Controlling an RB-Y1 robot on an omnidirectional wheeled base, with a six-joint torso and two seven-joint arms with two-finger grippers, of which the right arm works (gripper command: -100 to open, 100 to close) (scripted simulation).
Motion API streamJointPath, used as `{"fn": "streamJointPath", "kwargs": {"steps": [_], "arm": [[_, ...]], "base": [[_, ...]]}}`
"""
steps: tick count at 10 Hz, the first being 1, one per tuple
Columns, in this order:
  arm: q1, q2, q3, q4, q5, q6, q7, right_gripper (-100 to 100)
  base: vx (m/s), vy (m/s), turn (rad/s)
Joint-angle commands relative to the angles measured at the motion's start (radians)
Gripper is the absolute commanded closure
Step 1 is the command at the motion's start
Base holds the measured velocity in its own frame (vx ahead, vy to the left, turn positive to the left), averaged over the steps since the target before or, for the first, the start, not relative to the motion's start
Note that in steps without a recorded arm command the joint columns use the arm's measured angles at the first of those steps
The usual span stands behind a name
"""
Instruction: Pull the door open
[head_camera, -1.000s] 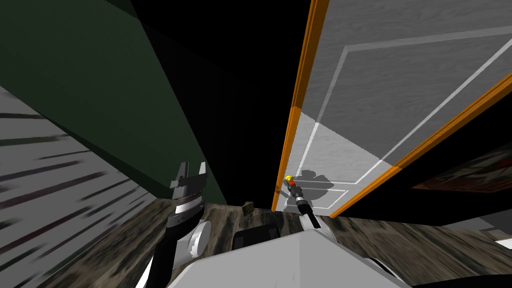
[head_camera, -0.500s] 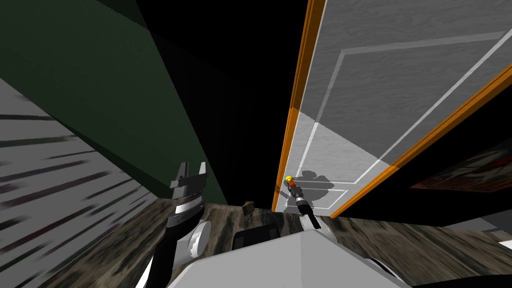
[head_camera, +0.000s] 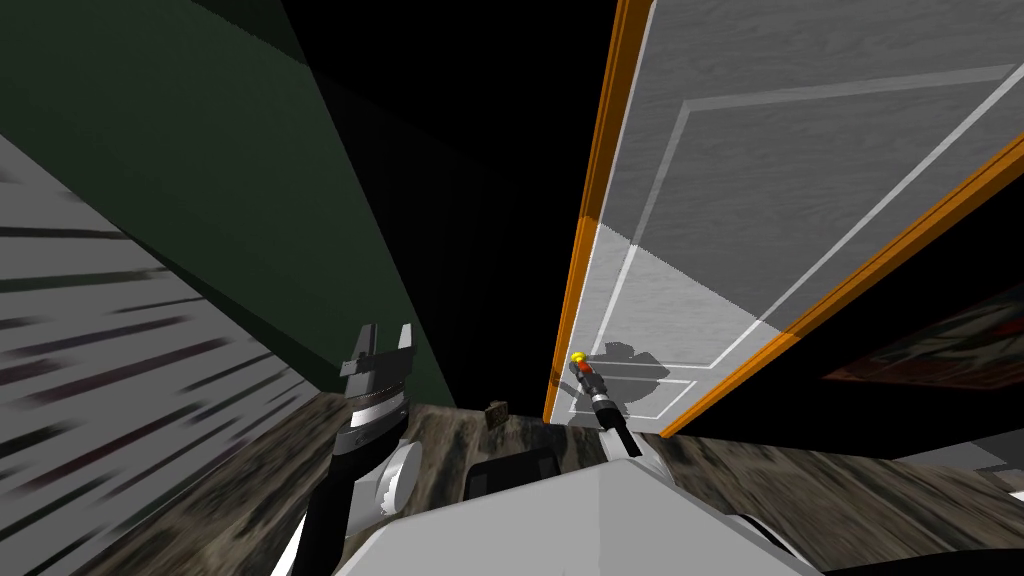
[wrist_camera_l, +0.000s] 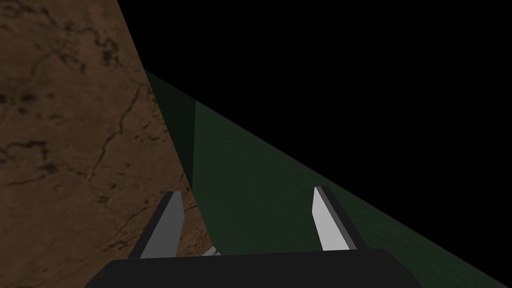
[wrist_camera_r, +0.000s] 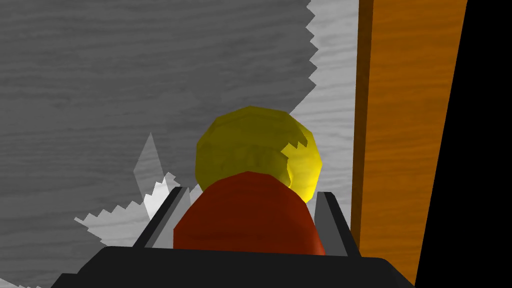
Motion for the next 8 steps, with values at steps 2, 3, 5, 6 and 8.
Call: {"fn": "streamJointPath", "kwargs": {"steps": [2,3,5,6,8], "arm": [[-0.001,0.003,0.005,0.001,-0.006,0.0,-0.053,100],[-0.002,0.002,0.007,0.002,-0.009,0.0,-0.078,100],[-0.003,0.001,0.011,0.004,-0.015,-0.001,-0.134,100],[-0.004,0.0,0.013,0.004,-0.018,-0.001,-0.162,100],[-0.005,-0.001,0.017,0.006,-0.025,-0.001,-0.217,100]], "base": [[-0.021,-0.004,0.017],[-0.022,-0.007,0.017],[-0.027,-0.012,0.028],[-0.033,-0.011,0.023],[-0.032,-0.007,0.028]]}}
